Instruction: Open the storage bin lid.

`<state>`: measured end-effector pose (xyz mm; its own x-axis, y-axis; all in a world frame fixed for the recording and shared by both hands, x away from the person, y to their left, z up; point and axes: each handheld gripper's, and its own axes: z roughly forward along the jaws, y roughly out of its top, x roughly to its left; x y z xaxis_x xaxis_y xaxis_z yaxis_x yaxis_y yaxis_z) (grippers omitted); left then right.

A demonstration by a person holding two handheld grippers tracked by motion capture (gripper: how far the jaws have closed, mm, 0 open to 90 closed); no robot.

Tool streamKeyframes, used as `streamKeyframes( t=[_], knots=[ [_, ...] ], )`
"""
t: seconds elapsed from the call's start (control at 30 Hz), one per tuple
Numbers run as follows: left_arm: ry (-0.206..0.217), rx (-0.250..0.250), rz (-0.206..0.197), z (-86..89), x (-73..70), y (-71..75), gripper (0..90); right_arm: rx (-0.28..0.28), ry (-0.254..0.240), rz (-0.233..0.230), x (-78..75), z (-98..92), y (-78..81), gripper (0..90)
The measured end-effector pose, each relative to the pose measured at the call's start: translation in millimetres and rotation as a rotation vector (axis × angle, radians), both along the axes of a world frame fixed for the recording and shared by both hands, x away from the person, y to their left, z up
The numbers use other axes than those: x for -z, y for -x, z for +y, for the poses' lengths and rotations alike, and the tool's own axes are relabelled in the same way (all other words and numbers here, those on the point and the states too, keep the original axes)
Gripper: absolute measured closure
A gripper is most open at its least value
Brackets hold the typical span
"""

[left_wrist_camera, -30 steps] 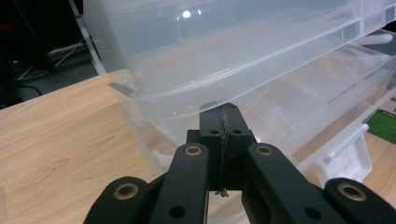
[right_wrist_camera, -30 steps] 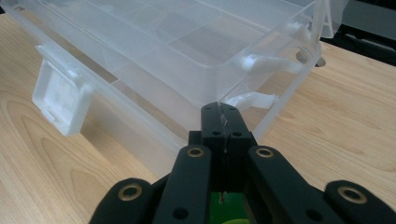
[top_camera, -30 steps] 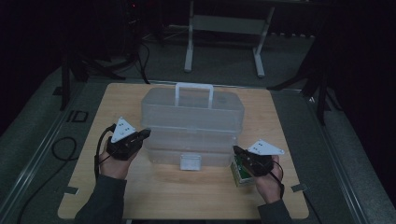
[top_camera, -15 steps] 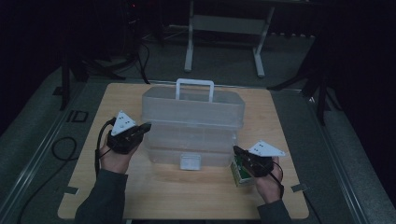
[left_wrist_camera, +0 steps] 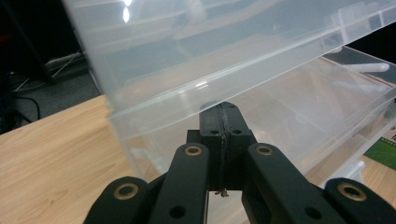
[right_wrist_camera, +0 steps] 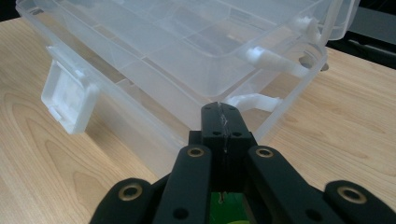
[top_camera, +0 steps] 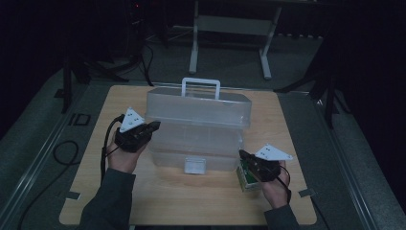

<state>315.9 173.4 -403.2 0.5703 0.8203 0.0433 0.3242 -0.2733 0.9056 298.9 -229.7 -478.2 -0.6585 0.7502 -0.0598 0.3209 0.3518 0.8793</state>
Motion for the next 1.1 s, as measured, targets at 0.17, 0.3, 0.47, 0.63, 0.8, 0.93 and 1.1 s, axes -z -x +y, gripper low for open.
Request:
streamKeyframes(
  t=[0.17,0.3,0.47,0.63,0.8,0.93,1.1],
  knots=[
    [0.005,0.004,-0.004,-5.9,-4.6,-6.0,89.7,-0.003,0.000,0.000,0.0,-0.3,-0.3,90.0],
    [0.013,0.004,-0.006,-7.8,-8.2,-10.6,89.7,-0.004,0.001,-0.002,0.0,-0.4,-0.4,90.0],
    [0.021,-0.001,-0.008,-7.9,-16.7,-19.8,89.6,-0.006,0.000,0.001,0.0,-0.5,-0.4,90.0],
    [0.015,-0.002,-0.010,-8.7,-22.3,-28.1,89.6,-0.006,-0.001,0.003,-0.1,-0.7,-0.5,90.0],
    [0.004,-0.003,-0.008,-10.4,-25.4,-35.6,89.5,-0.007,-0.001,0.003,-0.1,-0.8,-0.5,90.0],
    [0.010,-0.003,-0.008,-10.0,-27.4,-40.7,89.6,-0.007,-0.002,0.003,-0.1,-0.8,-0.5,90.0],
    [0.013,-0.008,-0.009,-10.3,-30.9,-45.4,89.5,-0.007,-0.002,0.003,0.0,-0.9,-0.5,90.0]
  ],
)
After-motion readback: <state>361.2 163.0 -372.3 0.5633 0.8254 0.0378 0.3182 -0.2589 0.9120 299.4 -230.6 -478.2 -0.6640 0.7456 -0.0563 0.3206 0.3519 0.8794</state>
